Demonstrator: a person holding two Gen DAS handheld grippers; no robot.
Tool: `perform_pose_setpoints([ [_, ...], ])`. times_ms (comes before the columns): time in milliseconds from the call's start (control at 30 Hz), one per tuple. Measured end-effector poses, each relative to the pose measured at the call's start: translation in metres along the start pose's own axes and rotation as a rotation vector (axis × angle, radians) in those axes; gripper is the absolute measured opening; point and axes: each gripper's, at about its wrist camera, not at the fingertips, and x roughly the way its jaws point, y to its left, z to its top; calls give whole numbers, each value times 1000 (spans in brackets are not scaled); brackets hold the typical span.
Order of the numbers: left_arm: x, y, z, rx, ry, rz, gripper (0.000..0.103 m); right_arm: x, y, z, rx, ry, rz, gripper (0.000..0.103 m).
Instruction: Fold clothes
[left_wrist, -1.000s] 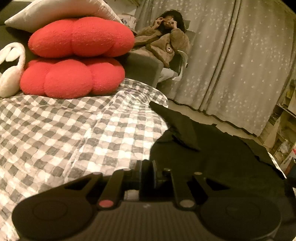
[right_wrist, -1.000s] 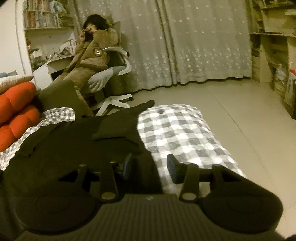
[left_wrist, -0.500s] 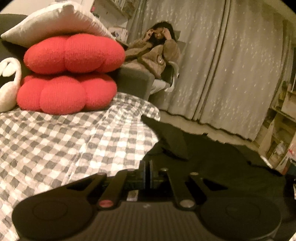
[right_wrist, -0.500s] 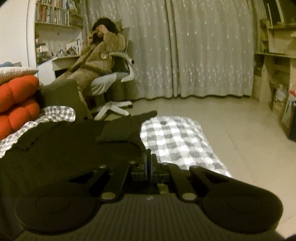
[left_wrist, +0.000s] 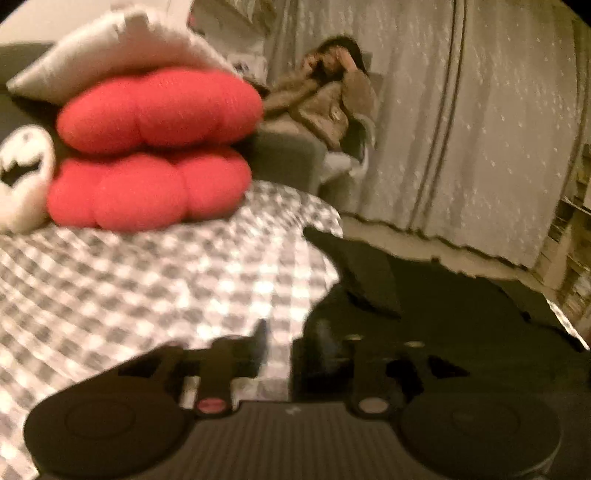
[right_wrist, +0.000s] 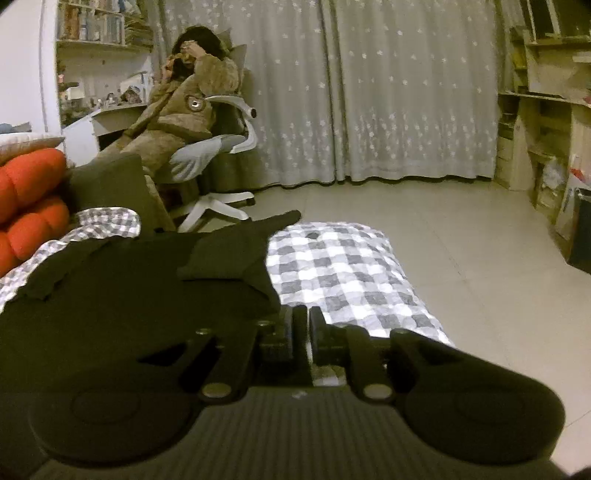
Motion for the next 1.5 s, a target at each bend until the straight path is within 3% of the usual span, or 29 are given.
perform_pose_setpoints([
  [33, -5, -2, 1, 10, -9, -2, 39, -4, 0, 0, 3, 1, 23, 25],
  [67, -8, -4, 2, 27, -1, -20, 40, -9, 2, -1, 2, 2, 58, 40],
  [100, -11, -8, 2, 47, 10, -46, 40, -13, 6, -3, -10, 3, 97, 44],
  [267, -27, -43, -9, 222, 57, -227, 53, -32, 49, -14, -150, 55, 271, 44],
  [400, -33, -70, -27, 357, 124, -429, 62, -40, 93, -31, -293, 110, 393, 45],
  [467, -30, -78, -39, 415, 174, -459, 62, -42, 109, -42, -381, 128, 413, 45],
  [533, -28, -79, -48, 463, 197, -443, 62, -41, 118, -52, -462, 143, 408, 45],
  [567, -31, -76, -52, 479, 168, -448, 63, -40, 119, -56, -489, 145, 401, 47],
  [633, -35, -68, -52, 473, 170, -433, 64, -39, 110, -56, -482, 130, 397, 51],
  [900, -51, -14, -52, 378, 155, -375, 63, -50, 41, -46, -349, 151, 334, 49],
  [1133, -74, 14, -55, 386, 159, -313, 63, -74, -12, -50, -193, 155, 245, 50],
  [1233, -81, 37, -51, 306, 199, -301, 63, -84, -33, -52, -125, 158, 211, 50],
  [1500, -91, 78, -47, 58, 273, -307, 62, -92, -53, -42, 69, 202, 224, 52],
])
